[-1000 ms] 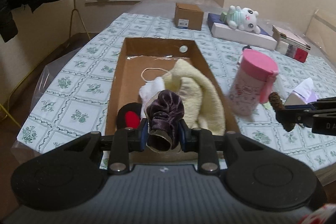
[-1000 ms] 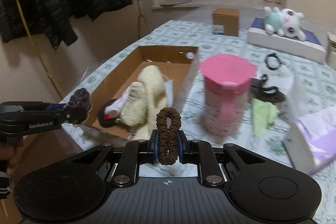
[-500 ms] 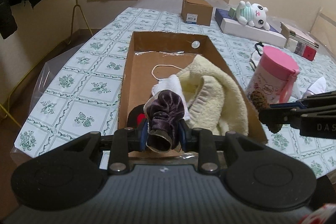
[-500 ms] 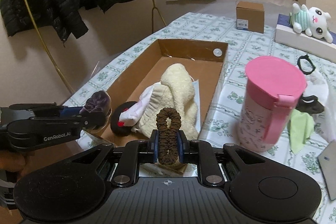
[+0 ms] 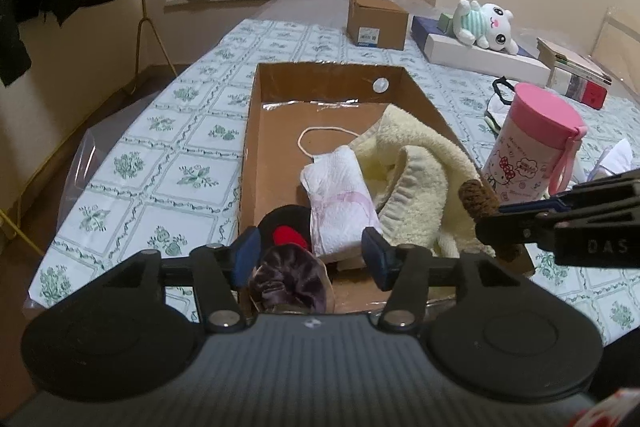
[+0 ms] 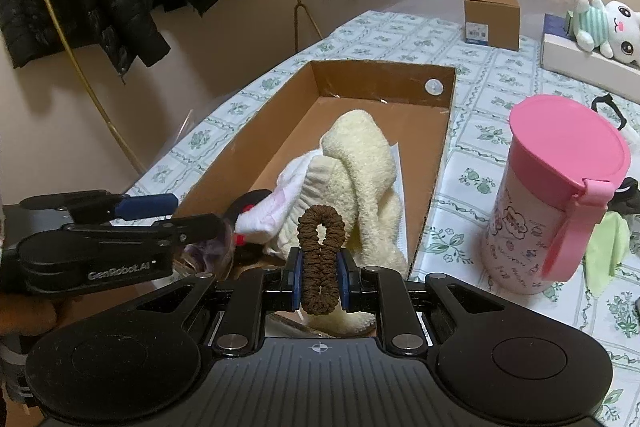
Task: Organize soft objects
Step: 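Open both grippers to drop the scrunchie and hair tie into the box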
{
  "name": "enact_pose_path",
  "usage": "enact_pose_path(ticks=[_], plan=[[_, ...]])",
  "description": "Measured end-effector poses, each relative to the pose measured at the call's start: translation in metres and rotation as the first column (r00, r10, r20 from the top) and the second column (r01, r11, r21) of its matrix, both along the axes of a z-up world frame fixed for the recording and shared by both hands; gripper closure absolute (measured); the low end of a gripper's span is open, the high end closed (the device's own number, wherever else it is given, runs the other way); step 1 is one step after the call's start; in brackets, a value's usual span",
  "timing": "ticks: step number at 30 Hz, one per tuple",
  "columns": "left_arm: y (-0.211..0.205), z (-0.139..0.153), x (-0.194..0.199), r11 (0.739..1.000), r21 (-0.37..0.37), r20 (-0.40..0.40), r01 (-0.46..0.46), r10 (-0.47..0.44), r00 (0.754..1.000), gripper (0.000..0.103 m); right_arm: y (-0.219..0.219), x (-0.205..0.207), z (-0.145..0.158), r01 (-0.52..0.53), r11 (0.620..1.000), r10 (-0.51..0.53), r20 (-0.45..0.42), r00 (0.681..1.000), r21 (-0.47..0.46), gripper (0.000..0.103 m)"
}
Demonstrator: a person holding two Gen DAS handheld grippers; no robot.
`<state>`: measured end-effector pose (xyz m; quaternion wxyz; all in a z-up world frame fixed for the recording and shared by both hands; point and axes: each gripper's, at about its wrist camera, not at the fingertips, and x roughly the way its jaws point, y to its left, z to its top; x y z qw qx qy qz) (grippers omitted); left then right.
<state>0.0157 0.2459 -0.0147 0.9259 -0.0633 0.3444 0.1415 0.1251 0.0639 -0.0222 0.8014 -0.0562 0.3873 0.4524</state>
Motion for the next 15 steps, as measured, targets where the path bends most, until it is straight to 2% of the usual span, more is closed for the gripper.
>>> enact_pose_path(ticks=[15], plan=[[0.0,-0.0002,-0.0078,1.0,0.001,0.005,-0.004,0.004,1.0,0.05,0.0041,0.0059,-0.0059,0.017,1.0,-0.017,-0.014,1.0,0.012,0.085]])
